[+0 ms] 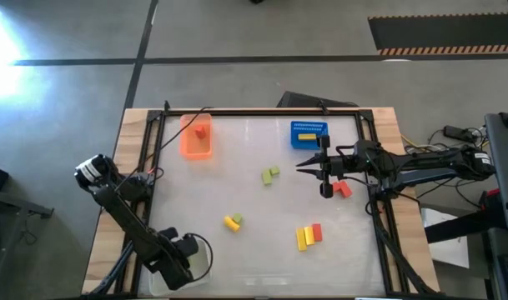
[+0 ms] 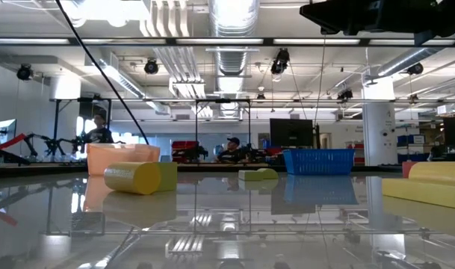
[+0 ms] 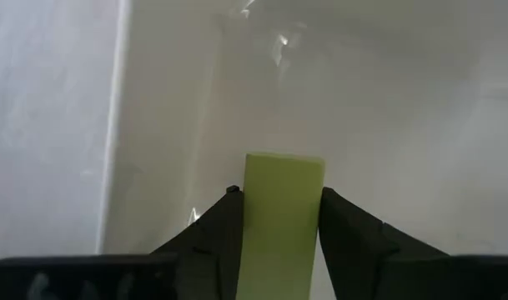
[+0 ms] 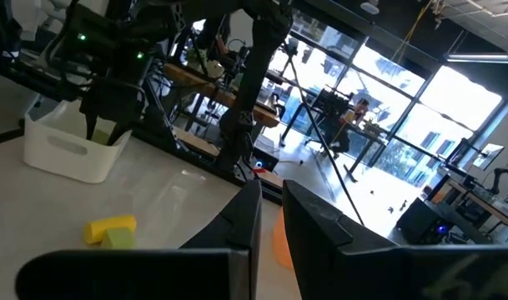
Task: Sort & place blocks by color
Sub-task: Put the green wooden block into the white bin, then put the orange wooden block into the orange bin
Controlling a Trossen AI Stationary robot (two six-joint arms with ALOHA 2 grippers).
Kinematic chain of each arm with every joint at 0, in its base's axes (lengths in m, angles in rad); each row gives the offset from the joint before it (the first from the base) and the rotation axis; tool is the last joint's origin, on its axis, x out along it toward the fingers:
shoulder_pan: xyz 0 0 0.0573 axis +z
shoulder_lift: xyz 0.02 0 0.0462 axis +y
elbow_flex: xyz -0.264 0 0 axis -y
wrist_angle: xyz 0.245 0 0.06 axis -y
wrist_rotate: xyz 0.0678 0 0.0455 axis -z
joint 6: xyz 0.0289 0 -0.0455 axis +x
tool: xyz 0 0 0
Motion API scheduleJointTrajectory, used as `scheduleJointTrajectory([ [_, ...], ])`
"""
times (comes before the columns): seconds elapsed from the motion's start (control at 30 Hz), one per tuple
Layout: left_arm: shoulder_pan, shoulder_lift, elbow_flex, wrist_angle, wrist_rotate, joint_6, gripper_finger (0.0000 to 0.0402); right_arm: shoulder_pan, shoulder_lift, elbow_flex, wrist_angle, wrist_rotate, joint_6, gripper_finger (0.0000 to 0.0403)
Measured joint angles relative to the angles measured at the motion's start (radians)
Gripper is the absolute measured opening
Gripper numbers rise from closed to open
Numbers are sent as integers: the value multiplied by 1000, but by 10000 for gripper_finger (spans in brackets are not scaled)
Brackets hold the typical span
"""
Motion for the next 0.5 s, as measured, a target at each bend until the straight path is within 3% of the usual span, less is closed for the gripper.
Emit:
scheduleJointTrajectory([
  [0.17,0,0,2,5,0,1,165,0,0,0,0,0,-2,43],
  [0.5,2,-23,39,11,78,5,173,0,0,0,0,1,2,43],
])
